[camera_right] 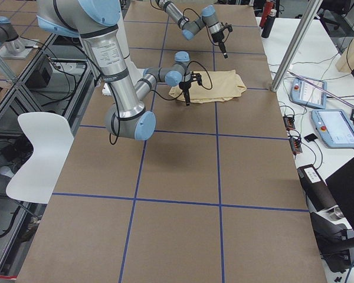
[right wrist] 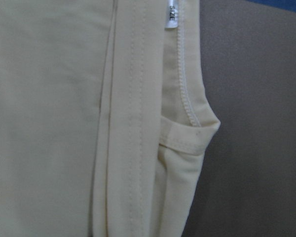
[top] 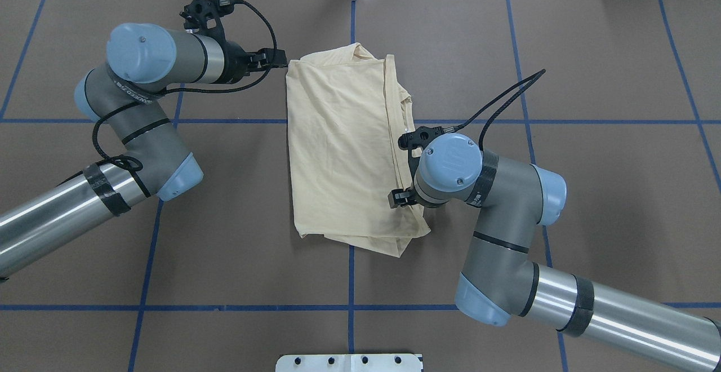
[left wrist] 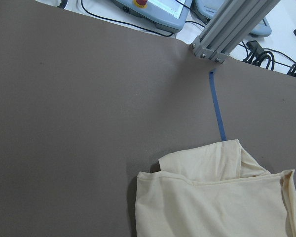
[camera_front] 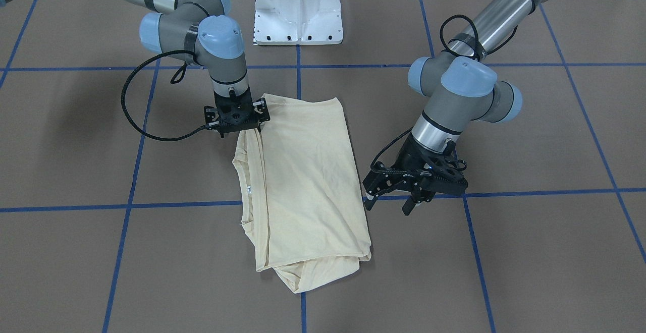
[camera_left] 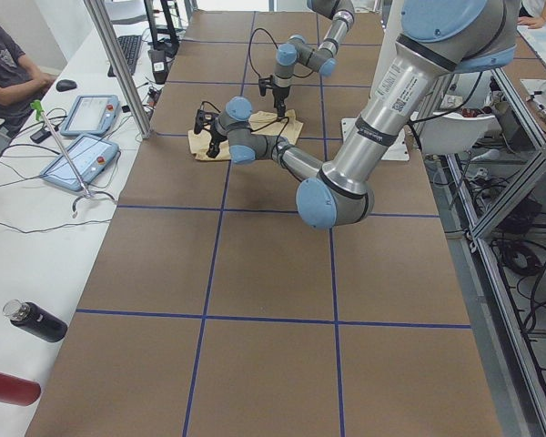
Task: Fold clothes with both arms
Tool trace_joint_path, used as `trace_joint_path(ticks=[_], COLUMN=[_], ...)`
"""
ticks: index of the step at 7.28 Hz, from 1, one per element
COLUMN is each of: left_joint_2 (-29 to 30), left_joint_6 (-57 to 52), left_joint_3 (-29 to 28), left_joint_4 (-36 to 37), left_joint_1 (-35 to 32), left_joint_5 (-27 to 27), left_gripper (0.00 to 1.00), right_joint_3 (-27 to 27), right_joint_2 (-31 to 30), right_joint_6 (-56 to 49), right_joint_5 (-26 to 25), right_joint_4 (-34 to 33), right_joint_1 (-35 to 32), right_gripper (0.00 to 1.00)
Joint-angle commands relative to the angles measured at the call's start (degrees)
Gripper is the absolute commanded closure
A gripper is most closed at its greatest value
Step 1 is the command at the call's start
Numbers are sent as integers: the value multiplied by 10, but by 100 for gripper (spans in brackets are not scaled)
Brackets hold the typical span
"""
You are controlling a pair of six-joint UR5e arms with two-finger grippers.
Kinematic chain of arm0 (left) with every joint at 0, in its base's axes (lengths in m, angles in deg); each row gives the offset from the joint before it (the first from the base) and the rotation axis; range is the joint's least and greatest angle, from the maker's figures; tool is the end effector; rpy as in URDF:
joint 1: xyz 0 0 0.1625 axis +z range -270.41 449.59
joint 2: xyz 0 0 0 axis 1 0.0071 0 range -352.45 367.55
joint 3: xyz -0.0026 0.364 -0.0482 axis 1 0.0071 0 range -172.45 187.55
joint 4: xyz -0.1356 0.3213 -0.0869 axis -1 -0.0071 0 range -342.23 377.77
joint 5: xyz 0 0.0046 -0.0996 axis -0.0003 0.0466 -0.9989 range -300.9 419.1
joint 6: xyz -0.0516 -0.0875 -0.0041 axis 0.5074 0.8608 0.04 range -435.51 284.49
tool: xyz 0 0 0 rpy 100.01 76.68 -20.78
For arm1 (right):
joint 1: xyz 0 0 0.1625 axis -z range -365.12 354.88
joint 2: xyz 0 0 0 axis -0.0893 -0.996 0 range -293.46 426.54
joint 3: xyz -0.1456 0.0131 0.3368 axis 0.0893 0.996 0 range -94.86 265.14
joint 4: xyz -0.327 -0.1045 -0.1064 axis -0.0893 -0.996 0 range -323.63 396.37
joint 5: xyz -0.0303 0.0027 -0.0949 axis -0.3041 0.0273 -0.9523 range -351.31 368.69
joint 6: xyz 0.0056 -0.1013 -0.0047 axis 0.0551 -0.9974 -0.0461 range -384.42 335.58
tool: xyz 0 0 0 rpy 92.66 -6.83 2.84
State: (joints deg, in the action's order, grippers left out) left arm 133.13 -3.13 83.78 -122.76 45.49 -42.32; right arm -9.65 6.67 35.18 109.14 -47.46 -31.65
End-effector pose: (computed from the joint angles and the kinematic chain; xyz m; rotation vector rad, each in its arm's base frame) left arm 0.3871 -0.5328 0.2723 0.4993 1.1717 -0.2725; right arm -0.4845 -0.3702 0.2988 0.1875 -0.7121 -0.1299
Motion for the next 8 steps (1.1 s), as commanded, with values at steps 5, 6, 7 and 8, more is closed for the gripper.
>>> trace_joint_path(ticks=[5,6,7,8], left_joint_2=[-1,-2,-2,-2], left_joint_6=[16,16,17,16], left_joint_3=[8,8,8,9], left_joint_4=[0,0,0,0], left_joint_1=[3,3,3,3], left_joint_5=[0,0,-1,-9], left_gripper=[0,0,0,0], right_joint_3=[-30,-33,-34,-34], right_joint_2=[-47,-58,-62,-61], right_joint_6=[-1,-1,-1,-1], right_joint_5=[12,11,11,11], right_joint_4=[2,3,3,3], right_joint_1=[-19,-20,-21,-27], right_gripper=[0,0,0,0])
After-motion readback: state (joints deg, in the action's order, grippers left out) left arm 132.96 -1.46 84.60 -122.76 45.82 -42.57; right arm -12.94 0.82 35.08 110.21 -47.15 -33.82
